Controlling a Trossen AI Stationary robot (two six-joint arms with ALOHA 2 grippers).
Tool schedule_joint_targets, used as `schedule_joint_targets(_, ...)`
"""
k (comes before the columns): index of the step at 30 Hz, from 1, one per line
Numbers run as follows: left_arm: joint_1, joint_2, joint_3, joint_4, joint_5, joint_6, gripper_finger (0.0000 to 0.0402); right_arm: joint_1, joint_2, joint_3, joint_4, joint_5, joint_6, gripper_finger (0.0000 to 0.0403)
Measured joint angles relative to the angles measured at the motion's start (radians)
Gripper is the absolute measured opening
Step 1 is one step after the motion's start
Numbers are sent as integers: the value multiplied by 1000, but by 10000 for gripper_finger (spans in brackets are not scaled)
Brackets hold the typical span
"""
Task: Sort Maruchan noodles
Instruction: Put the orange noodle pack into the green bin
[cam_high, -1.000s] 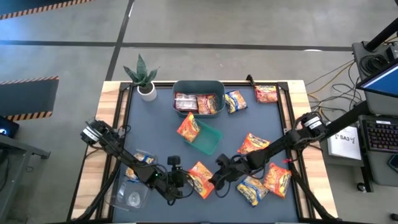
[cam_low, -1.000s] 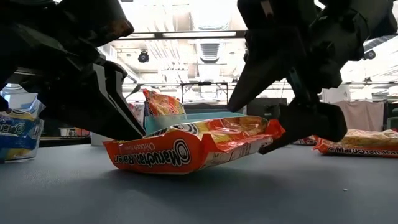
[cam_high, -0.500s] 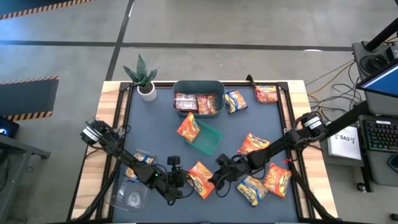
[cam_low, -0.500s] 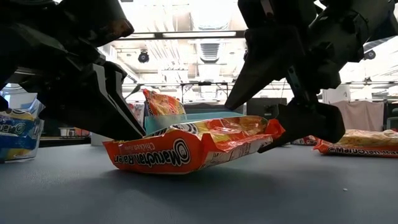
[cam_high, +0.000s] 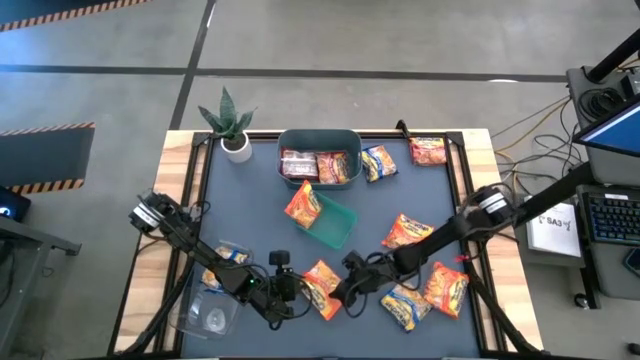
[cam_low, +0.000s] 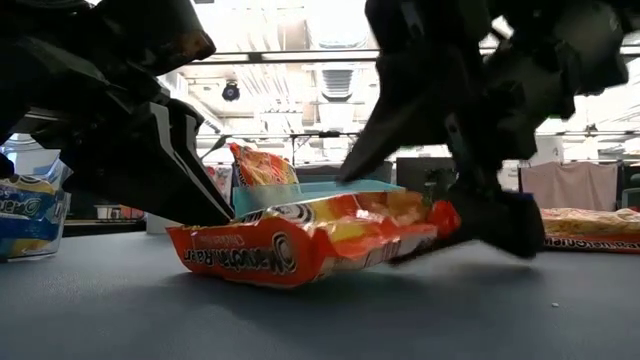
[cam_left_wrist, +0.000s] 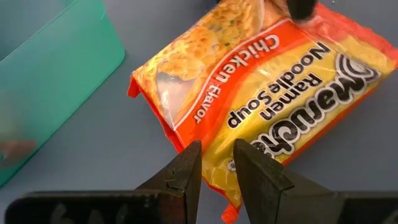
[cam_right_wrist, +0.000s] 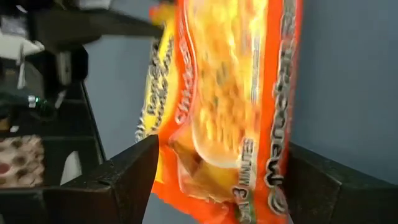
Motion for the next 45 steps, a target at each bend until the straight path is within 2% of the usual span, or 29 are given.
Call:
schedule_joint_targets(4, -1, 0, 0, 3, -12, 0, 81, -9, 41, 2, 80, -28, 6, 276)
schedule_joint_targets(10, -7, 0, 0, 7, -22, 0, 81, -22, 27, 0, 83, -41, -21, 264)
schedule_joint_targets(30, -22, 1, 0, 27, -67, 10, 81, -31, 18, 0, 80, -41, -47, 180)
schedule_joint_targets(36, -29, 1, 24, 14, -71, 66, 81, -36, 18, 0, 80, -56, -73, 175)
schedule_joint_targets(45, -81, -44, 30, -8, -230, 106, 82, -40, 3, 0, 81, -56, -124, 166)
